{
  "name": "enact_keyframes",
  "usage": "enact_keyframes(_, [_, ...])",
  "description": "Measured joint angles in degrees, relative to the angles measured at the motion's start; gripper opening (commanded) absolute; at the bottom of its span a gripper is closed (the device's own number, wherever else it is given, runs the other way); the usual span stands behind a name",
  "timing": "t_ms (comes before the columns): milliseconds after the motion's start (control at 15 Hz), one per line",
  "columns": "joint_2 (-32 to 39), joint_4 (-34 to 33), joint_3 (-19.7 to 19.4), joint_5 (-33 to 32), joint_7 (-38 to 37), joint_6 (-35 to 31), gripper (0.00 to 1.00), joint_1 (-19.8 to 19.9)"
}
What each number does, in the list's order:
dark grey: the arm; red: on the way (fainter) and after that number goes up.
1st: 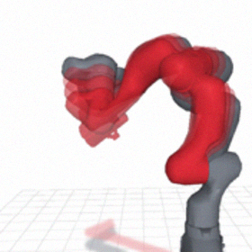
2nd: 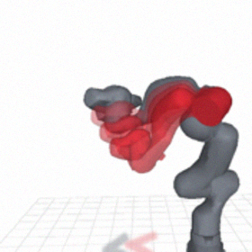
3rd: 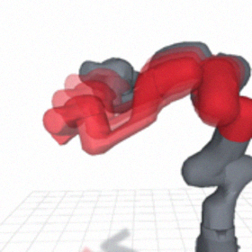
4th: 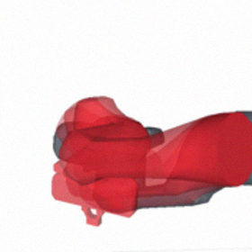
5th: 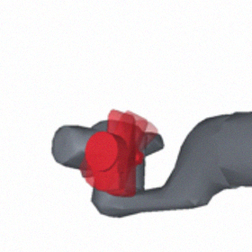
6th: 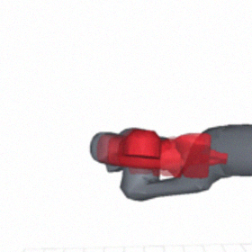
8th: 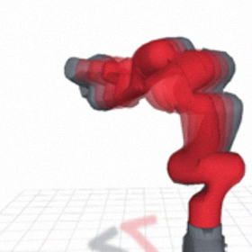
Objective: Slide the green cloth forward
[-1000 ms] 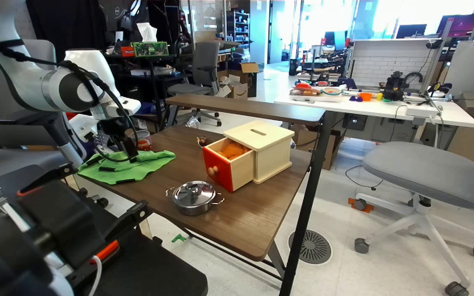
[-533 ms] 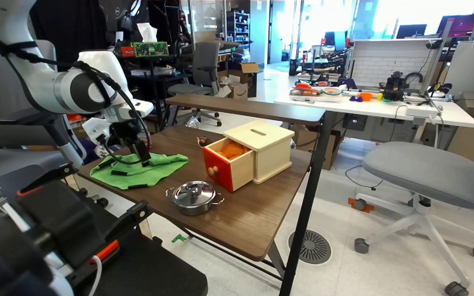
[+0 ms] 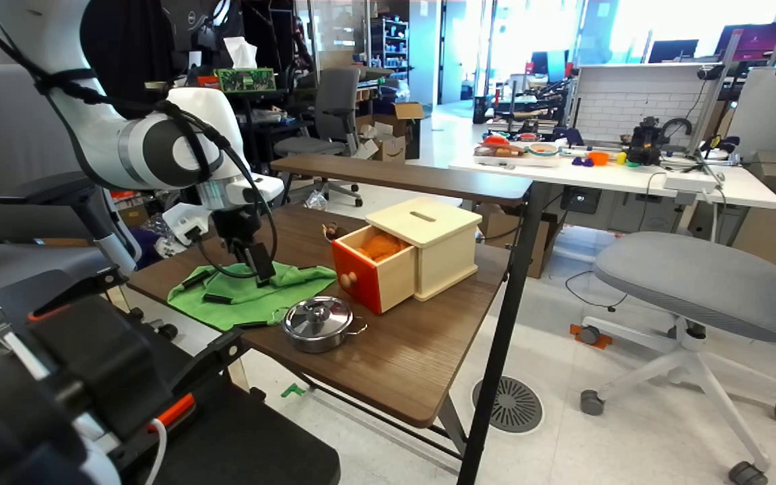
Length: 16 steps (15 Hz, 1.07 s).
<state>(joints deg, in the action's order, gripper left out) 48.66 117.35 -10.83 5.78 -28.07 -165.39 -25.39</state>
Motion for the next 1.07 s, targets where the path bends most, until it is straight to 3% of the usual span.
enact_keyframes(267, [0.3, -1.5, -0.5, 0.4, -0.8, 1.1, 1.0, 1.7])
enact_keyframes(1067, [7.3, -16.4, -0.1, 2.7, -18.6, 2.2, 1.0, 1.3])
